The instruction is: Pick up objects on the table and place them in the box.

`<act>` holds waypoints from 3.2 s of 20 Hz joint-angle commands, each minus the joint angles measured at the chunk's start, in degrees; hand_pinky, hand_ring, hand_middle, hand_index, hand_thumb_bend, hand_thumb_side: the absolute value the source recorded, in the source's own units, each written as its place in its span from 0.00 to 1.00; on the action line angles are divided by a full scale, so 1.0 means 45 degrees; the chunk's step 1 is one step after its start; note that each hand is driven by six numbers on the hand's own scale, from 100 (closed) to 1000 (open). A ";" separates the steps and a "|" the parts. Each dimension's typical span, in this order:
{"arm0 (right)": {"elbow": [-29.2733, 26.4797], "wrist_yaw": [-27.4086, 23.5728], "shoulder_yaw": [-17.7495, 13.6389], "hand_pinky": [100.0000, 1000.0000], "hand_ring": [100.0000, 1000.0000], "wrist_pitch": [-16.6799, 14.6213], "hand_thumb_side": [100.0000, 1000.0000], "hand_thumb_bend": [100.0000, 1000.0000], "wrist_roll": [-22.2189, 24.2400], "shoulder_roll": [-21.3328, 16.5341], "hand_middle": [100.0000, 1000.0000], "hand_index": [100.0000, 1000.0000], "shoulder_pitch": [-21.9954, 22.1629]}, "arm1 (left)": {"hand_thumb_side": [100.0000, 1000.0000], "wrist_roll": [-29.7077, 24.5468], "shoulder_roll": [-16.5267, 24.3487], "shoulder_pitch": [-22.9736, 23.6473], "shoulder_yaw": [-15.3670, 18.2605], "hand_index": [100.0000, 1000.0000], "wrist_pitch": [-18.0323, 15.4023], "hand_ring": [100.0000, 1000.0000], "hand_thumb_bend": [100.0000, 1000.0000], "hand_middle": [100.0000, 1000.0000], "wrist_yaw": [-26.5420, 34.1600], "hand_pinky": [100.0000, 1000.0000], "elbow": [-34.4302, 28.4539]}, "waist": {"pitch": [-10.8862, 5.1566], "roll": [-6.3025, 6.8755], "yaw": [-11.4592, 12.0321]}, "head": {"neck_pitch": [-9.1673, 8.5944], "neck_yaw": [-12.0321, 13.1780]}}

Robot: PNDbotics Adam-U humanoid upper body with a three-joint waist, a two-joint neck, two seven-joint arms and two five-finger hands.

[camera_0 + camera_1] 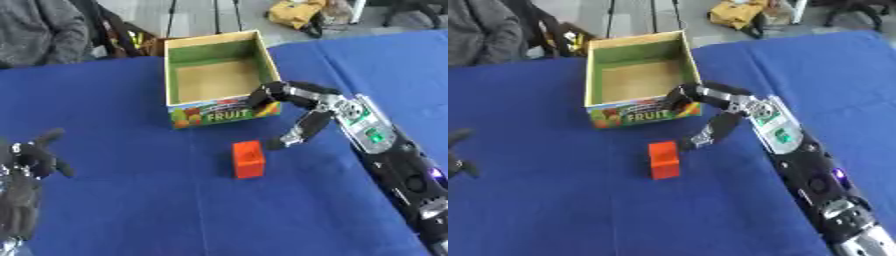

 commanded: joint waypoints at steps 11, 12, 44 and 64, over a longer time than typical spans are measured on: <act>-0.0131 0.4792 0.0441 0.82 0.77 -0.4259 0.34 0.63 0.0538 0.0874 0.79 0.80 0.0053 | 0.81 -0.0012 0.0140 -0.0148 0.0000 0.41 -0.0028 0.81 0.37 0.23 0.0010 0.32 -0.0279 | -0.0209 -0.0141 -0.0006 | 0.0041 -0.0085; -0.0087 0.4930 0.0464 0.82 0.77 -0.4343 0.34 0.63 0.0451 0.0892 0.79 0.80 0.0062 | 0.81 -0.0015 0.0140 -0.0148 0.0000 0.41 -0.0027 0.81 0.37 0.23 0.0010 0.32 -0.0281 | -0.0208 -0.0144 -0.0008 | 0.0044 -0.0087; 0.0457 0.7259 0.0471 0.50 0.29 -0.4639 0.21 0.44 -0.1762 0.0944 0.23 0.10 0.0340 | 0.81 0.0021 0.0172 -0.0191 0.0021 0.41 -0.0038 0.81 0.37 0.23 -0.0039 0.32 -0.0278 | -0.0275 -0.0282 -0.0064 | 0.0133 -0.0100; 0.0047 0.6373 0.0021 0.52 0.31 -0.3824 0.00 0.00 -0.2930 0.0197 0.23 0.05 -0.0053 | 0.81 0.0034 0.0211 -0.0087 0.0037 0.41 -0.0044 0.81 0.37 0.23 -0.0054 0.32 -0.0270 | -0.0468 -0.0320 0.0032 | 0.0126 -0.0133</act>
